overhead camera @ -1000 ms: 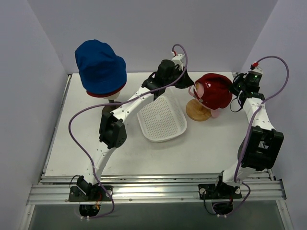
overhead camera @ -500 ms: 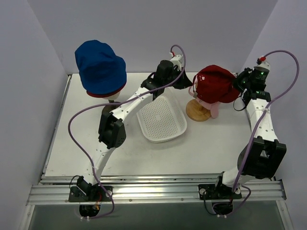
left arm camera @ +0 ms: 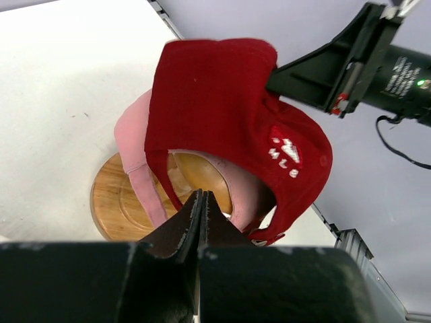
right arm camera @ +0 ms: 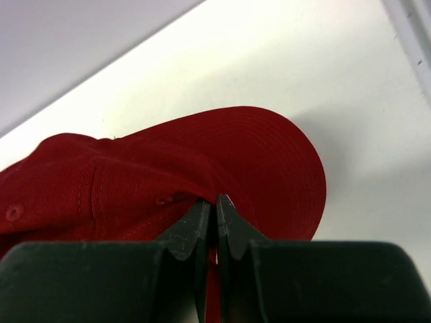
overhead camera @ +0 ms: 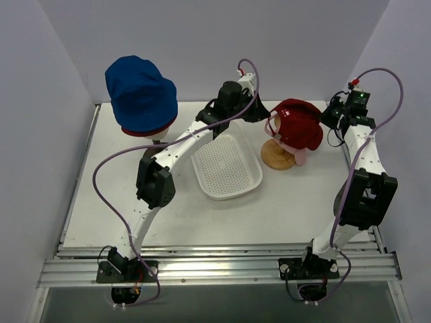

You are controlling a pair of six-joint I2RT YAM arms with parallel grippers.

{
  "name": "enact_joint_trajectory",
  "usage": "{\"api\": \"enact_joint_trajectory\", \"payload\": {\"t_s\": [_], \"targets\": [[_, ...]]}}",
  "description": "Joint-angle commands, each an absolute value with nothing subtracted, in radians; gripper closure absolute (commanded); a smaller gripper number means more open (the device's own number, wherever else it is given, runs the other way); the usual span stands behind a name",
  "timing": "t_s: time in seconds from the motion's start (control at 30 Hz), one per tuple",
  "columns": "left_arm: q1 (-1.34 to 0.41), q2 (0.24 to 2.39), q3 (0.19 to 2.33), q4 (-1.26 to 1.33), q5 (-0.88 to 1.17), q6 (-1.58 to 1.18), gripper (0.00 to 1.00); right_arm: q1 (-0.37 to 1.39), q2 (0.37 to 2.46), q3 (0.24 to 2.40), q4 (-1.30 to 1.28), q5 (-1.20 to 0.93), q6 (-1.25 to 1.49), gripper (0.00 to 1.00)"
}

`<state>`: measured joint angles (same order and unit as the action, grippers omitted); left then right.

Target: Stack the hats

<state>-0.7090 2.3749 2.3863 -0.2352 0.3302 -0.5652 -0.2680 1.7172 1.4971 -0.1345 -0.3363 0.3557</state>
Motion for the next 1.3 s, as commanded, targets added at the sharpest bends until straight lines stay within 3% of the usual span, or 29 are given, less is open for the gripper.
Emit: {"api": "enact_joint_trajectory", "payload": {"t_s": [0.0,0.13,0.5,0.73,1.07,1.27], "targets": [[-0.695,2.315,2.402,-0.207,0.354,-0.56,0.97,-0.275,1.732,1.482,-0.132,-0.434,0.311,1.0],[-0.696,2.304,2.396,-0.209,0.347,-0.552,0.85,-0.275,1.741,1.476,-0.129,-0.445,0.313,1.0],[-0.698,2.324,2.379,-0.195,0.362,-0.56,0.69,-0.275,1.724,1.45,-0.078,-0.431,0.368,1.0],[-0.709,2.342,2.376,-0.178,0.373,-0.558,0.64,-0.275,1.709,1.442,-0.083,-0.42,0.37,1.0],[-0.713,2.375,2.358,-0.187,0.351,-0.56,0.63,-0.275,1.686,1.414,-0.071,-0.411,0.371,0.98],[-0.71,2.405,2.368,-0.201,0.337,-0.557,0.64,-0.275,1.661,1.401,-0.06,-0.402,0.38,0.84]]}}
